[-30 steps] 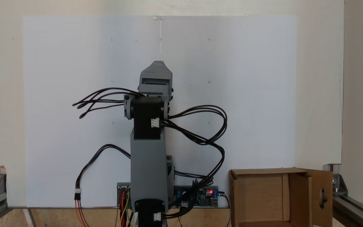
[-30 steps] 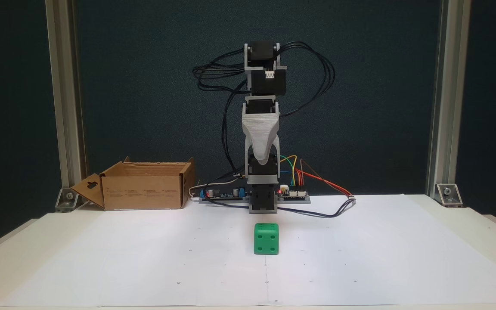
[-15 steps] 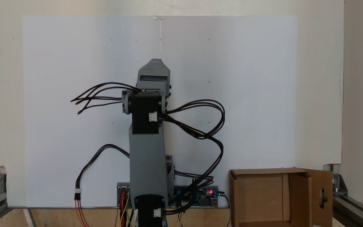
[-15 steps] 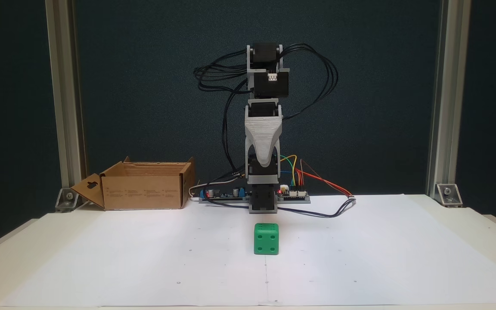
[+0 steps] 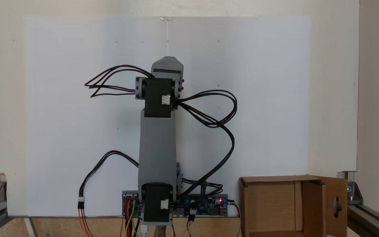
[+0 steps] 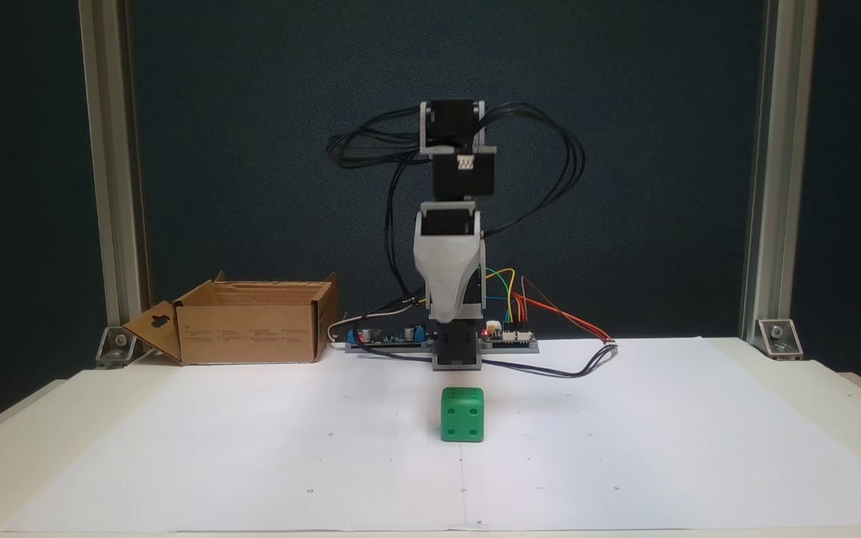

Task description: Grasp a green dice and put it in the bin.

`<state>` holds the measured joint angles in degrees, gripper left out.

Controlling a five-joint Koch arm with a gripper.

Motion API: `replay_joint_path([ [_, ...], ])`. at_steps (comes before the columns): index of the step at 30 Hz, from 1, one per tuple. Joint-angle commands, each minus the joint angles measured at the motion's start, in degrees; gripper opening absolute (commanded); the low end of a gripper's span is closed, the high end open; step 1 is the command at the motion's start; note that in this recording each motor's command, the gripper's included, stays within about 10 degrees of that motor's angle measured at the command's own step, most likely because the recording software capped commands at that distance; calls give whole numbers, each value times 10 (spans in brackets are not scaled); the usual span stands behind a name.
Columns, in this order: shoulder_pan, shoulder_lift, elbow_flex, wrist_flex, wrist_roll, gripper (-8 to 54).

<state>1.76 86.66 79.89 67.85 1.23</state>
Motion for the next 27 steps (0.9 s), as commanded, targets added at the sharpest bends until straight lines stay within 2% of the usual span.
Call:
replay_joint_path([
  [1, 11, -9, -36, -3, 27, 463],
  [12, 8, -18, 112, -138, 27, 461],
  [27, -4, -13, 165, -157, 31, 456],
])
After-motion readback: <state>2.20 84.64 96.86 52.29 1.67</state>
